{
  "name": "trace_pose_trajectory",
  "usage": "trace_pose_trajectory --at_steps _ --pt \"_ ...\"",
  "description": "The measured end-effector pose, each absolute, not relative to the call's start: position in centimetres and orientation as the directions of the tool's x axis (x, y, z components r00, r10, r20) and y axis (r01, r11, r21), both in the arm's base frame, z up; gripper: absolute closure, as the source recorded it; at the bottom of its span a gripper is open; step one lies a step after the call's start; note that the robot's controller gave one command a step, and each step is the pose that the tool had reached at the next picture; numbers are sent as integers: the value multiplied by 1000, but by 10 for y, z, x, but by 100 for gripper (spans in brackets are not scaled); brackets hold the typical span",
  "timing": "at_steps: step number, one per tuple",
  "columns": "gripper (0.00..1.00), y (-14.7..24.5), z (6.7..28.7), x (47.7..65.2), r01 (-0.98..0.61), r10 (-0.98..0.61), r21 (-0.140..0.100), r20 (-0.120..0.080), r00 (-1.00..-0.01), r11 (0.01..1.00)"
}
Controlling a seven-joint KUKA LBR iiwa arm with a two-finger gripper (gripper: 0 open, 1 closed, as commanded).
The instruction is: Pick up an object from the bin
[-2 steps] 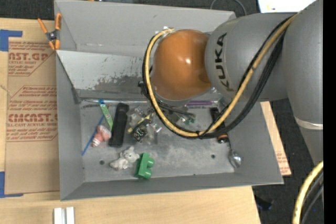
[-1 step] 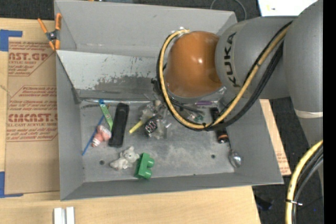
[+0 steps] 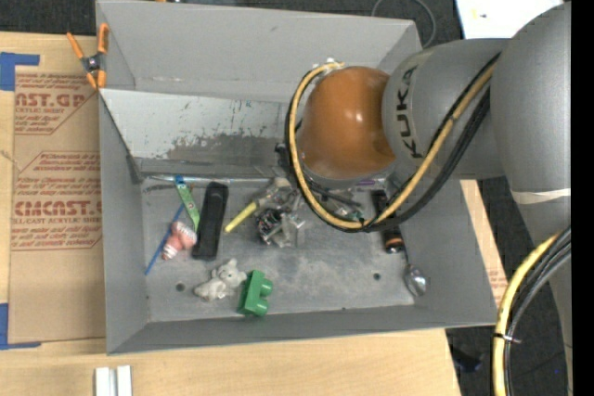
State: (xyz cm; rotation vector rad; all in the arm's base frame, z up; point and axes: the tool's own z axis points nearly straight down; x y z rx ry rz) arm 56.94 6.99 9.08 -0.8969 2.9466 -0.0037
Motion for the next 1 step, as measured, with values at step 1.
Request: trace_pose_trajectory --at_steps 1 --pt "100 74 90 576 -605 -606 -26 -52 -794 796"
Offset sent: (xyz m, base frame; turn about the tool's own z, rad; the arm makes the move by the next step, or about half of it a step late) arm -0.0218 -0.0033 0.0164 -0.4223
